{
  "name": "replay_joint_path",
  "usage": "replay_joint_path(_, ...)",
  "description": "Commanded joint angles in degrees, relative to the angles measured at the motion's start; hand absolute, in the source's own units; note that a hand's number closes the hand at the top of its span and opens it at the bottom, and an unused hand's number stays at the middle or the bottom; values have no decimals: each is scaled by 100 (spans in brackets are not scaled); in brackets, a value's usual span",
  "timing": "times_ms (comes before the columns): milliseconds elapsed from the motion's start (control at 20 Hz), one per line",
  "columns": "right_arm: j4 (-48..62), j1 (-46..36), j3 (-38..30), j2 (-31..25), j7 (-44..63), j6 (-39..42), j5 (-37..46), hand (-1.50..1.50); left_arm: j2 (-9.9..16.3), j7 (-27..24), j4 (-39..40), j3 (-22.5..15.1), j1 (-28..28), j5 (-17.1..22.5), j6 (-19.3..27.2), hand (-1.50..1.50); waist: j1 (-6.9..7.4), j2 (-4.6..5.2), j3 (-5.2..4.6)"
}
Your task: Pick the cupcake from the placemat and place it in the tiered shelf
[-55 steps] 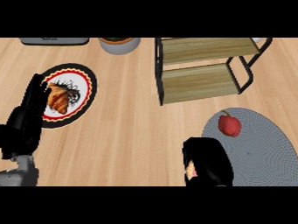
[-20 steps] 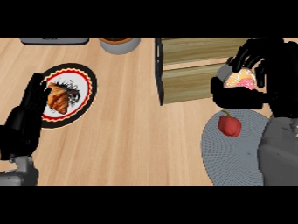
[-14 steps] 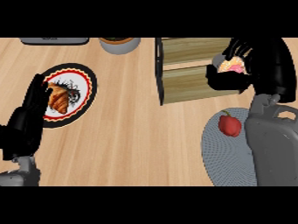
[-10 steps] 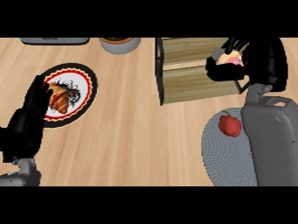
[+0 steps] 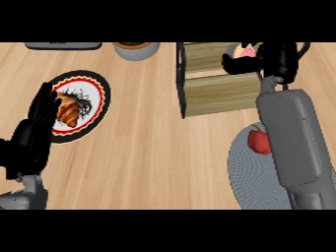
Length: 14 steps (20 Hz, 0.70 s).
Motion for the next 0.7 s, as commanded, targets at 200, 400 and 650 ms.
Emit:
replay_joint_path(200, 1202, -547, -338, -257, -489, 105, -684, -150, 22, -234, 84, 119, 62, 36, -97, 0, -17, -7, -2)
replay_joint_path(400, 1413, -691, -476, -331, -837, 26, -1014, -150, -113, -232, -126, -17, 332, -61, -37, 0, 2, -9, -1)
replay_joint_path(650, 1103, -640, -599, -161, -1296, -283, -1420, -150, 99, -48, -220, 205, 298, 229, -295, 0, -9, -16, -1)
